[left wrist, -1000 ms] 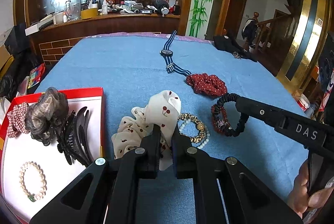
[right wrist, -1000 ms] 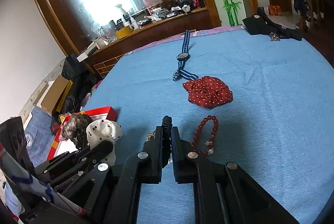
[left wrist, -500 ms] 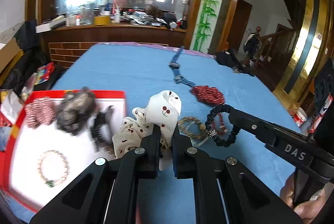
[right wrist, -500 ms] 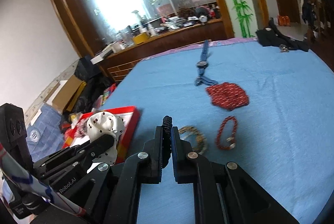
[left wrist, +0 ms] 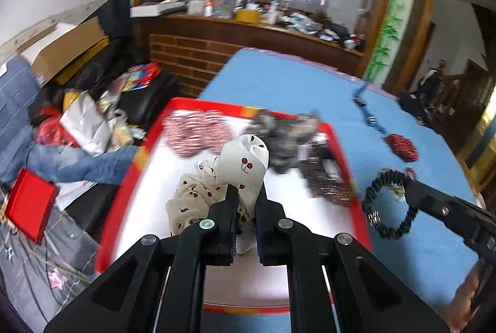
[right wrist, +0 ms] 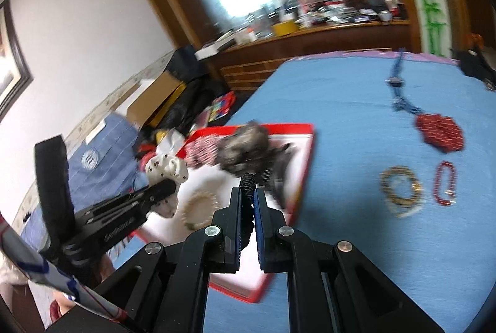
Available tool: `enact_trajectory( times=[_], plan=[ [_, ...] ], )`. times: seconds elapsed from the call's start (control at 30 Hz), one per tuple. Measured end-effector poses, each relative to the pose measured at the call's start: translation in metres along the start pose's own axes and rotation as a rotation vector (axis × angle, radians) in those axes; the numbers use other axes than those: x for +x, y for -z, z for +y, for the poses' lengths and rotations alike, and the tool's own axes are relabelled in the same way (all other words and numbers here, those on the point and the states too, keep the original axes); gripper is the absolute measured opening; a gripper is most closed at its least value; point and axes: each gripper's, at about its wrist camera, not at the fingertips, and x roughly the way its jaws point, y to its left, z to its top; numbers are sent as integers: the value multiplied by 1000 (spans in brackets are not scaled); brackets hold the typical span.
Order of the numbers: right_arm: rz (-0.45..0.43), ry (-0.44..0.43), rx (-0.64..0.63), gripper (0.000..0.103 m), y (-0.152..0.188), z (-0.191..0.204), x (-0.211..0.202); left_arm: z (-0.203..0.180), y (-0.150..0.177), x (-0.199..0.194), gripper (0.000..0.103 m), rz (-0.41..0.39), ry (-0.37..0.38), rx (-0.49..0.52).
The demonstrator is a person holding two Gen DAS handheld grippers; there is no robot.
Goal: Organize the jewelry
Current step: 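Carry both scrunchies into the red box and open both tools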
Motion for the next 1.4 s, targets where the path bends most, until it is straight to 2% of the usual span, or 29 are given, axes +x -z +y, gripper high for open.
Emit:
enact_trajectory(
  times=[0.17,0.3,0.57,0.87,1.2,1.3,1.4],
  plan=[
    [50,-10,-15,9,-7,20,36,26,-5,24,9,61,-40,-11],
    [66,14,-6,9,-12,22,61,30,-9,47,9,102,-64,-17],
    [95,35,25,9,-23,16,98,29,-14,70,9,131,-70,-41],
    [145,105,20,9,-20,4,121,30,-15,80,9,129,-71,-50],
    [181,121,30,11,-14,-5,128,29,-14,86,10,128,-70,-46],
    [179,122,34,11,-13,-6,126,29,-14,86,13,120,-61,-41],
    [178,124,32,11,-14,-5,126,27,-14,87,21,114,-57,-35]
  ],
)
